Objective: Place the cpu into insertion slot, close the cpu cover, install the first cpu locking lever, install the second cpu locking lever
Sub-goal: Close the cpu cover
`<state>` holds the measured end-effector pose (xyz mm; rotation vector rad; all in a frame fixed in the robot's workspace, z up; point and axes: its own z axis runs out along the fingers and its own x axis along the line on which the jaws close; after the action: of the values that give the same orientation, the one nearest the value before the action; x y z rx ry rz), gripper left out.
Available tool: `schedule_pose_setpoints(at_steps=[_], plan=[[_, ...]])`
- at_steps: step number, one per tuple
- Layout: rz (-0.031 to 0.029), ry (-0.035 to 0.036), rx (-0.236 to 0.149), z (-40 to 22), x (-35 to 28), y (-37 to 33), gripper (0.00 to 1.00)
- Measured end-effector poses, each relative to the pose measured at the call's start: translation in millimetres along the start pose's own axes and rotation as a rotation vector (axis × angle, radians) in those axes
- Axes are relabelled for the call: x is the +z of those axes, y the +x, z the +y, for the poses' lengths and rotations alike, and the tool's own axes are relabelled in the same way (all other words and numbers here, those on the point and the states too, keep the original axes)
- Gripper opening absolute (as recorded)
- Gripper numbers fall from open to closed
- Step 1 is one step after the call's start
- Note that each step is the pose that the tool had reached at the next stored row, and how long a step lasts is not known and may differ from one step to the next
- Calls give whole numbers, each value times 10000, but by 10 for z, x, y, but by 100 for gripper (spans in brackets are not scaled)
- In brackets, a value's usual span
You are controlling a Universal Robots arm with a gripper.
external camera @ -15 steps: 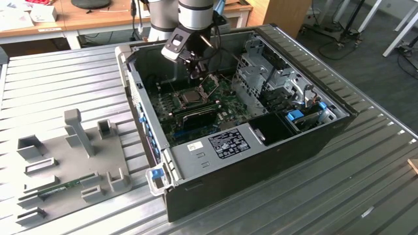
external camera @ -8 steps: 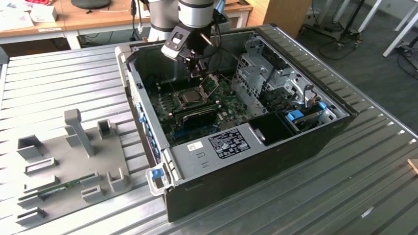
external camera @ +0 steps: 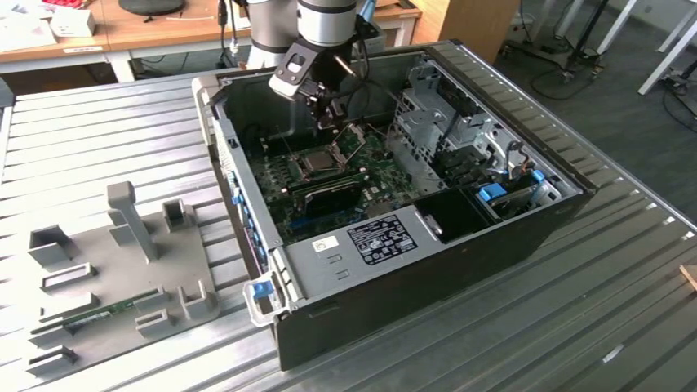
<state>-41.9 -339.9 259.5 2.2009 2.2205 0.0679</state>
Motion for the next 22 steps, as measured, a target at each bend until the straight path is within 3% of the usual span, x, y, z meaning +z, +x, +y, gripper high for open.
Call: schedule_pose_setpoints(at_steps=[14,22], plan=[[0,0,-2,15,1,0,11],[0,0,1,61,2,-1,11]])
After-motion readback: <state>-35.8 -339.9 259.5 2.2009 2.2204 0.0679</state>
